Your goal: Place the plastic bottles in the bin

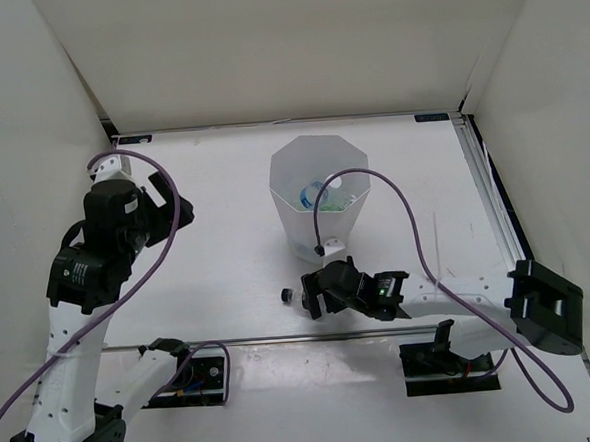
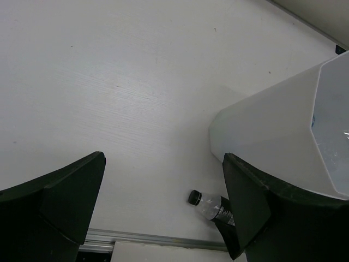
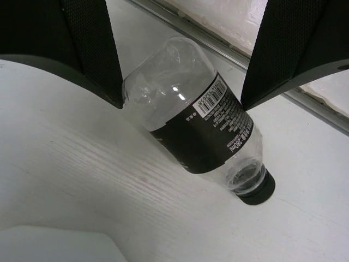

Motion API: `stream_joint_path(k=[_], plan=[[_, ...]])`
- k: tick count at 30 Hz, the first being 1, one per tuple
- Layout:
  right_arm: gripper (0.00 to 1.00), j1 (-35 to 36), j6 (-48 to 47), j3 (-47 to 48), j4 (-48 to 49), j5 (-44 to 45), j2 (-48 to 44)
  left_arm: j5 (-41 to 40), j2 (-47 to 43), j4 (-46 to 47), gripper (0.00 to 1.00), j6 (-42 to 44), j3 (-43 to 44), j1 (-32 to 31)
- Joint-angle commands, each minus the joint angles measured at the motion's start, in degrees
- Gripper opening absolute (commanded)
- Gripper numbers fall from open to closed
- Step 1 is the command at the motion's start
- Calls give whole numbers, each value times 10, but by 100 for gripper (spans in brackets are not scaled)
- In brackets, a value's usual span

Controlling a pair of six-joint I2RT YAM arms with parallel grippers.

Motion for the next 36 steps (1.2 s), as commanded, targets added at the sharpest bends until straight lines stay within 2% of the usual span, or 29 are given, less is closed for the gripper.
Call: stream_joint_path(k=[1, 3, 6, 7, 8, 13, 14, 17, 19, 23, 24, 27, 28, 29, 32, 35, 36], plan=[[89, -2, 6, 14, 18, -2, 15, 0, -11, -18, 100, 6, -6, 3], [84, -2, 7, 7, 23, -7, 15, 0, -11, -18, 100, 11, -12, 3], [66, -2, 7, -5, 23, -24, 9, -5, -16, -29, 100, 12, -12, 3], [54, -2, 13, -16, 23, -30, 0, -5, -16, -29, 100, 12, -12, 3], [49, -2, 24, -22, 23, -30, 0, -5, -16, -29, 100, 12, -17, 3], [33, 13, 44, -40, -24, -28, -46, -5, -28, -29, 100, 12, -28, 3], [26, 20, 50, -46, -32, -21, -54, -5, -28, -29, 100, 5, -28, 3], [19, 38, 60, -39, -82, -9, -89, -5, -28, -29, 100, 0, -34, 3], [15, 63, 66, -14, -117, 10, -121, -5, -28, -29, 100, 0, -34, 3], [7, 143, 106, 72, -263, 40, -172, -24, -28, -24, 100, -5, -28, 3], [3, 158, 119, 96, -287, 64, -186, -30, -28, -24, 100, -5, -23, 3], [1, 212, 132, 213, -379, 128, -193, -44, -33, -18, 100, -5, -23, 3], [1, 218, 132, 243, -402, 174, -188, -44, -33, -13, 100, 1, -23, 3], [0, 218, 126, 308, -438, 191, -177, -44, -33, -13, 100, 1, -28, 3], [0, 218, 62, 396, -469, 261, -158, -50, -33, -8, 100, 1, -28, 3], [7, 185, 10, 481, -444, 362, -143, -50, -38, -3, 100, 1, -40, 3], [9, 152, -63, 500, -415, 376, -142, -50, -38, -3, 100, -5, -47, 3]])
